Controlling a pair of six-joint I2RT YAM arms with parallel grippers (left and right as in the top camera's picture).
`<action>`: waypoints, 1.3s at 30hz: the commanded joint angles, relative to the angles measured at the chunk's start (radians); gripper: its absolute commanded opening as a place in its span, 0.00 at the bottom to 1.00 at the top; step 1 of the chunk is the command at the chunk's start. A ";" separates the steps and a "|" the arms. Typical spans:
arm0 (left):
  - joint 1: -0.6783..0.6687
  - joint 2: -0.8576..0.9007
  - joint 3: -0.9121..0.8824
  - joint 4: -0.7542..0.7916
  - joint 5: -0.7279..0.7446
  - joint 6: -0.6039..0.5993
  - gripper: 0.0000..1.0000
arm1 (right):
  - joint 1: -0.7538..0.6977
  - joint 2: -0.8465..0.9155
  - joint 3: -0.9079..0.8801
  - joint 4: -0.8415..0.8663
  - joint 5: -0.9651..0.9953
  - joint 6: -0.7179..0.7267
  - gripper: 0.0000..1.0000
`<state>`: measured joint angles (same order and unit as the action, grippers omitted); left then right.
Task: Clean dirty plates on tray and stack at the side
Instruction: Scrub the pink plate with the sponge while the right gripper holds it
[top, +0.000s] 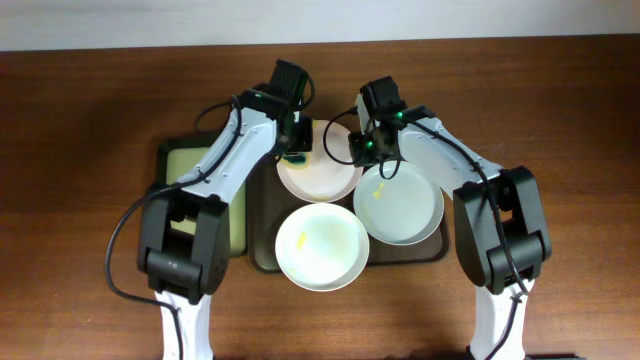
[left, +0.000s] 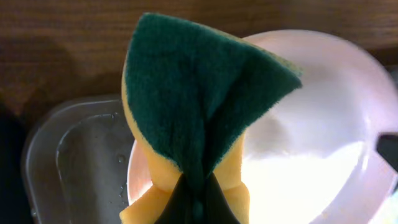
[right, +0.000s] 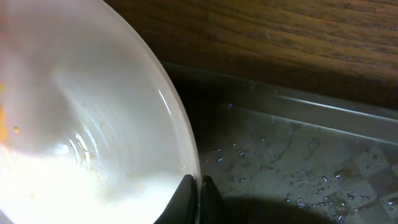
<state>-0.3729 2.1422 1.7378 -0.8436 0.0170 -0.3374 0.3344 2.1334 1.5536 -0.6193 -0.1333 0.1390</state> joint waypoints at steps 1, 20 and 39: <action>0.005 0.029 0.002 0.012 -0.018 -0.018 0.00 | -0.003 0.024 -0.005 -0.001 0.006 0.001 0.04; 0.026 0.197 0.042 -0.079 0.503 0.066 0.00 | -0.002 0.024 -0.005 0.006 0.005 0.001 0.04; 0.221 0.018 0.293 -0.288 0.322 0.091 0.00 | -0.002 0.024 -0.005 0.006 0.005 0.001 0.04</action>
<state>-0.2245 2.2742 2.0048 -1.0512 0.5873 -0.2810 0.3248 2.1334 1.5539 -0.6113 -0.1257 0.1322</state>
